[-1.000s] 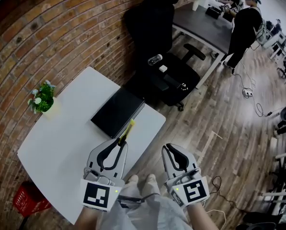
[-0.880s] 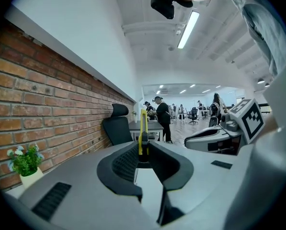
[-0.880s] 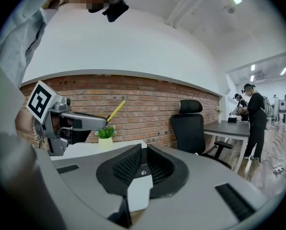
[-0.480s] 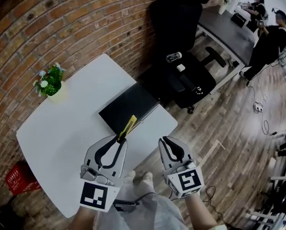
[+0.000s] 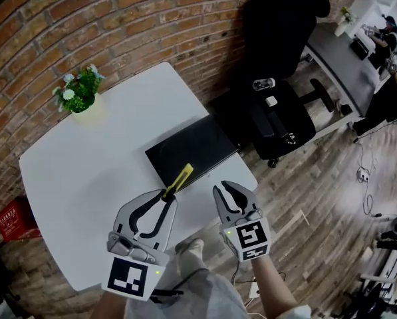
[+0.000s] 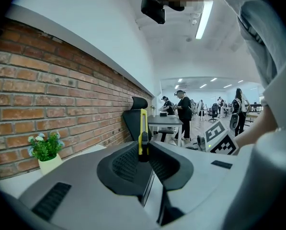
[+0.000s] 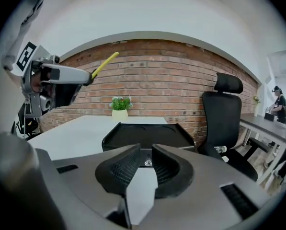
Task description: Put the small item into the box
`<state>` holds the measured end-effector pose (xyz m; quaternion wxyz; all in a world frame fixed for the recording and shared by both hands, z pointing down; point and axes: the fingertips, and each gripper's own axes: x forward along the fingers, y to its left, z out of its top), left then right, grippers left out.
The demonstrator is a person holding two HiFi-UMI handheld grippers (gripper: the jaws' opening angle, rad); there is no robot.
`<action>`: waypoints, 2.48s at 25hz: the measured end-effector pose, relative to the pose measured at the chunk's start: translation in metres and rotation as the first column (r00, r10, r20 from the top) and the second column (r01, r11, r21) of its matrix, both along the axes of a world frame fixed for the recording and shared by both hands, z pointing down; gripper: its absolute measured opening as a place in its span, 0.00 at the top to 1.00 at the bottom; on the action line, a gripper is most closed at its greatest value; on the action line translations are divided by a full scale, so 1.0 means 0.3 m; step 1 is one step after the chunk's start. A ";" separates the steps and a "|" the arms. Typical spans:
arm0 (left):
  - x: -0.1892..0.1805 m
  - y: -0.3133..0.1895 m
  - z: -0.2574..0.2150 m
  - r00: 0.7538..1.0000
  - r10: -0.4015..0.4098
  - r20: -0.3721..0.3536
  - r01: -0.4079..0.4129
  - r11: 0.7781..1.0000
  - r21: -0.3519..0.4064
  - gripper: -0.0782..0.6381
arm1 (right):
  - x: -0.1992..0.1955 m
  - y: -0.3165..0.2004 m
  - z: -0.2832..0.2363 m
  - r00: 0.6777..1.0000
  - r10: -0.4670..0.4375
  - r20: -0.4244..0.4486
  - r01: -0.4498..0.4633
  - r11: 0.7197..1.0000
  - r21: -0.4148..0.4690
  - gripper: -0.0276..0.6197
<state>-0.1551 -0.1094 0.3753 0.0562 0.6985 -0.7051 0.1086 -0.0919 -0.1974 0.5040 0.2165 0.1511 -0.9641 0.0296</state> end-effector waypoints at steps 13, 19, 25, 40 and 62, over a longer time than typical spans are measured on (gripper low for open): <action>-0.059 0.006 0.079 0.998 -0.064 0.020 0.065 0.998 -0.027 0.79 | -0.112 -0.055 0.248 0.986 -0.093 -0.140 0.085 0.994 -0.065 0.75; -0.062 0.022 0.085 0.994 -0.107 -0.022 0.106 0.994 -0.037 0.79 | -0.117 -0.069 0.279 0.991 -0.073 -0.111 0.063 0.993 -0.096 0.75; -0.064 0.027 0.084 0.988 -0.137 -0.069 0.135 0.990 -0.038 0.79 | -0.116 -0.070 0.282 0.995 -0.054 -0.083 0.045 0.993 -0.109 0.81; 0.004 -0.001 0.085 0.994 -0.075 -0.081 0.072 0.996 -0.044 0.79 | 0.056 -0.022 0.284 0.995 0.005 -0.104 -0.017 0.993 -0.120 0.81; 0.155 -0.043 0.081 0.996 0.035 -0.083 -0.038 0.998 -0.044 0.79 | 0.386 -0.006 0.239 0.967 0.249 -0.046 -0.253 0.950 -0.184 0.85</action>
